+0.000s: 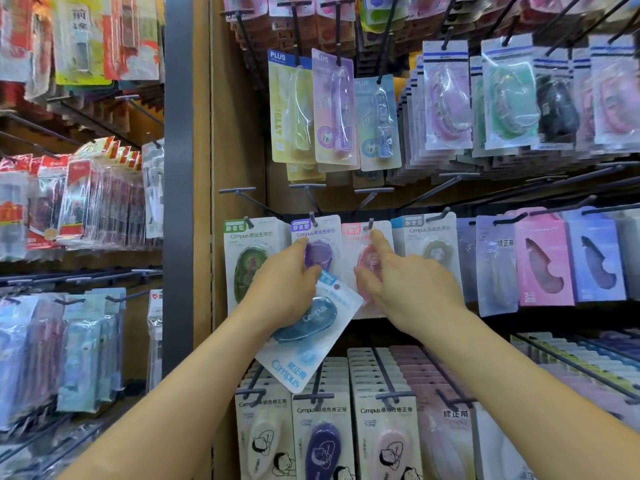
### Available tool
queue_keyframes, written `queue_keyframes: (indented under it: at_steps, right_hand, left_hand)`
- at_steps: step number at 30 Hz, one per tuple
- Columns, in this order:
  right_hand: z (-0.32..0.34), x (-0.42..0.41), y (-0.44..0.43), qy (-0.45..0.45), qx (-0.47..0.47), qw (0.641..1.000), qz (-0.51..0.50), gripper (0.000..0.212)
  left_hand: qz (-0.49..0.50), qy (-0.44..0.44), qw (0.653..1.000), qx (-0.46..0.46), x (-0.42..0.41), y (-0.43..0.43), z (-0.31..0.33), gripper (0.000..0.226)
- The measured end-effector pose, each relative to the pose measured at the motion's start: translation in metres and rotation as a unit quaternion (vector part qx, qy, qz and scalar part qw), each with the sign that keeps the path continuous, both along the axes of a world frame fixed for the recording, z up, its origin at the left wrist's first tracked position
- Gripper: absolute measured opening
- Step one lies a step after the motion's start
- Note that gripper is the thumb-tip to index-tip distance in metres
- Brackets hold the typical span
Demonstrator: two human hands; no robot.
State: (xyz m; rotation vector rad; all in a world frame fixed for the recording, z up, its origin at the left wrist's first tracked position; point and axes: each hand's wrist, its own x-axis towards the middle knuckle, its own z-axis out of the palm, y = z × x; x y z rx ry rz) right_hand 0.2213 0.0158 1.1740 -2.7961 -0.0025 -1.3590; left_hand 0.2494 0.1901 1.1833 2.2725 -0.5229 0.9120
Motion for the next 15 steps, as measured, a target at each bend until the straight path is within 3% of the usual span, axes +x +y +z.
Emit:
queue_keyframes:
  at_steps: [3,6,8,10,13,15]
  right_hand:
    - [-0.001,-0.019,-0.009,-0.013,0.036,0.999,0.029,0.063]
    - [-0.008,-0.044,-0.020,-0.028,0.162,0.977,0.132,0.060]
    - [-0.016,-0.062,-0.018,-0.019,0.300,0.919,0.255,0.051]
    - [-0.028,-0.074,-0.013,0.047,0.408,0.842,0.351,0.045]
    - [-0.047,-0.082,-0.006,0.150,0.440,0.774,0.430,0.053]
    - [-0.056,-0.083,-0.008,0.146,0.460,0.746,0.458,0.056]
  left_hand:
    - [-0.033,-0.045,0.997,-0.046,-0.010,0.004,-0.009,0.048]
    - [-0.082,-0.077,0.987,-0.112,-0.021,0.007,-0.018,0.043]
    - [-0.121,-0.086,0.975,-0.168,-0.028,0.006,-0.023,0.030]
    - [-0.167,-0.085,0.953,-0.239,-0.034,-0.001,-0.028,0.021]
    - [-0.217,-0.082,0.926,-0.299,-0.041,-0.020,-0.037,0.017]
    - [-0.235,-0.076,0.916,-0.317,-0.043,-0.031,-0.043,0.015]
